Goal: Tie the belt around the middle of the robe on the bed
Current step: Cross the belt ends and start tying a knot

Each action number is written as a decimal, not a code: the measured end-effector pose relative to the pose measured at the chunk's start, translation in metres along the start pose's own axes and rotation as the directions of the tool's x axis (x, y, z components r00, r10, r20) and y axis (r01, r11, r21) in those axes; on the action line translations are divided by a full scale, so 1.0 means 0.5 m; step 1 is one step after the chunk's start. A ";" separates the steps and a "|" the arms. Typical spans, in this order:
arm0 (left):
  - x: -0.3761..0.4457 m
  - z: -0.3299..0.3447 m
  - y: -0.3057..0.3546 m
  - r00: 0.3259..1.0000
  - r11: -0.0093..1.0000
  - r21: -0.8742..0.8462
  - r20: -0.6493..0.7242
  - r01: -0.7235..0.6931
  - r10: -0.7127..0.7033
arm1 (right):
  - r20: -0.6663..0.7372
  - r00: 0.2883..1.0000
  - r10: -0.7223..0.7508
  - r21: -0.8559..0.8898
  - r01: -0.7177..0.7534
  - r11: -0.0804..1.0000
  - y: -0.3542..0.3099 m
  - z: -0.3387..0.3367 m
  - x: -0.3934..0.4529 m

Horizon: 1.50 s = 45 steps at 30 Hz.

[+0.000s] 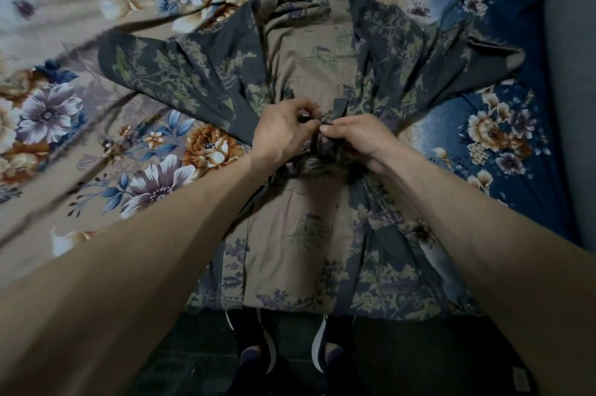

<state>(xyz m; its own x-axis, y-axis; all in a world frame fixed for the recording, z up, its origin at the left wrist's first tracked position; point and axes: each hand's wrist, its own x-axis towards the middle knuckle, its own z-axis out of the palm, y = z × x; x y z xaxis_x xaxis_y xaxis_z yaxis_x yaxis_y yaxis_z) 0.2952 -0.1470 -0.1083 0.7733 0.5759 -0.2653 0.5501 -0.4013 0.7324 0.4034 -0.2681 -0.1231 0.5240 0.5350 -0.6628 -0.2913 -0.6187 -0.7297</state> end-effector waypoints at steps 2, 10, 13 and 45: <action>-0.002 0.003 0.002 0.996 0.991 -0.107 0.040 0.079 -0.075 | 0.024 1.000 0.014 0.074 -0.016 0.997 0.000 0.005 0.001; -0.012 0.016 0.004 0.933 0.951 -0.191 0.316 0.242 -0.173 | -0.178 0.980 -0.091 0.052 0.101 0.994 0.006 0.035 0.006; -0.014 0.019 0.007 0.910 0.875 -0.332 0.340 0.352 -0.237 | -0.181 0.967 -0.178 -0.018 0.177 0.984 0.011 0.035 0.003; -0.015 0.065 -0.044 0.865 0.820 -0.278 0.169 0.501 -0.471 | -0.248 0.966 -0.076 0.845 0.254 0.470 -0.123 -0.050 -0.056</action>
<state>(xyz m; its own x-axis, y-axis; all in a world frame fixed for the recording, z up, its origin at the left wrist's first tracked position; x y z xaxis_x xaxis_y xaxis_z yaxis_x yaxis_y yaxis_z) 0.2876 -0.1655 -0.1427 0.4633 0.5669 -0.6811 0.7505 0.1578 0.6418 0.4268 -0.2595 -0.0554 0.7267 0.4209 -0.5429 -0.6803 0.3314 -0.6537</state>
